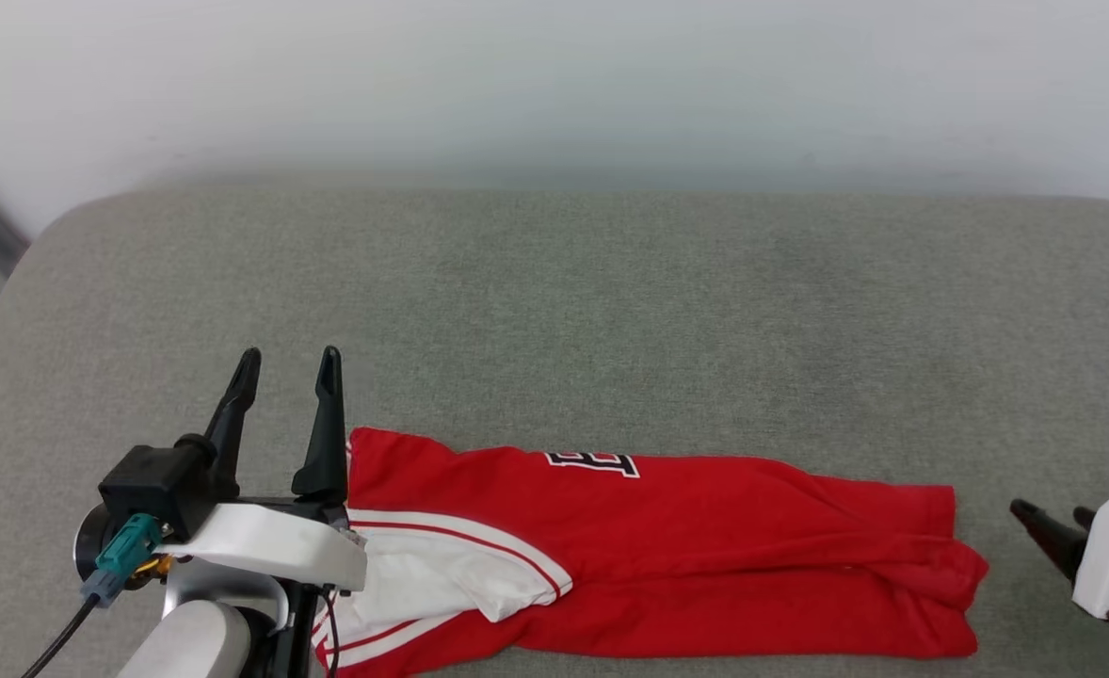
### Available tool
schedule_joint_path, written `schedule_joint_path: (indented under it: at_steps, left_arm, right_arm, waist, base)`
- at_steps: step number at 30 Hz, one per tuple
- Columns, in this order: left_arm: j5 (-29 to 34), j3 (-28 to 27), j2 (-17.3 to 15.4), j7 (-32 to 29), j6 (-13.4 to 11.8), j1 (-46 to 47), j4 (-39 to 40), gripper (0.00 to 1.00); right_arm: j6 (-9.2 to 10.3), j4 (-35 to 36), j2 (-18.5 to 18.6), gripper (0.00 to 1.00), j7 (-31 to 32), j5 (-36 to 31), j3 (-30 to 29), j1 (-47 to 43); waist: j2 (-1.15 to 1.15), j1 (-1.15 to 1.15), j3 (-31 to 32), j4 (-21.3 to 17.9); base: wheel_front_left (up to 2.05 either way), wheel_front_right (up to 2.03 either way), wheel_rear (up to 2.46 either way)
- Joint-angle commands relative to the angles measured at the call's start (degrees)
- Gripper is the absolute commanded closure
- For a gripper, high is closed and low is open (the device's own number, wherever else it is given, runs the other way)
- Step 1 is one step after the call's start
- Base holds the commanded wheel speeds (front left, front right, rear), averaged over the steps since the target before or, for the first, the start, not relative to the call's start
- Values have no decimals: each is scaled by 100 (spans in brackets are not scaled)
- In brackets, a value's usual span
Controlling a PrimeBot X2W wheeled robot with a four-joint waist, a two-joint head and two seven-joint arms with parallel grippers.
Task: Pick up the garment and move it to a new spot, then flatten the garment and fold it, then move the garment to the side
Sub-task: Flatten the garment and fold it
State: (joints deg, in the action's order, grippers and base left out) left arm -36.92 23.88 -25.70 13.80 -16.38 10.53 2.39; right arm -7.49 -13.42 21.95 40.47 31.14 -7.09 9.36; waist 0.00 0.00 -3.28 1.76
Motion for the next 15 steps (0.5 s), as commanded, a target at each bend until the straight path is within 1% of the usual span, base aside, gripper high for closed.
schedule_joint_path:
  at_steps: [1, 4, 9, 14, 15]
  left_arm:
    - [28, -8, -4, 27, -31, -52, 80, 0]
    - [113, 35, -30, 12, -86, -37, 286, 0]
    - [204, 135, 7, -51, -135, 26, 462, 0]
    - [244, 217, -8, -117, -159, 29, 497, 0]
    - [255, 243, -37, -157, -151, 25, 478, 0]
  right_arm:
    - [0, -23, -85, 0, 79, -64, -4, -31]
    - [0, -166, -342, 0, 260, -63, 20, 1]
    - [0, -638, -620, 0, 320, -3, 151, 122]
    - [-8, -1221, -847, 0, 617, 225, 534, 10]
    - [-9, -1255, -873, 45, 622, 295, 604, 15]
  waist:
    - [0, 0, -149, 147]
    - [0, 0, -328, 310]
    - [0, 0, -551, 505]
    - [0, 0, -593, 571]
    - [0, 0, -585, 566]
  base:
    - [0, 0, 0]
    - [0, 0, 0]
    - [0, 0, 0]
    - [0, 0, 0]
    - [0, 0, 0]
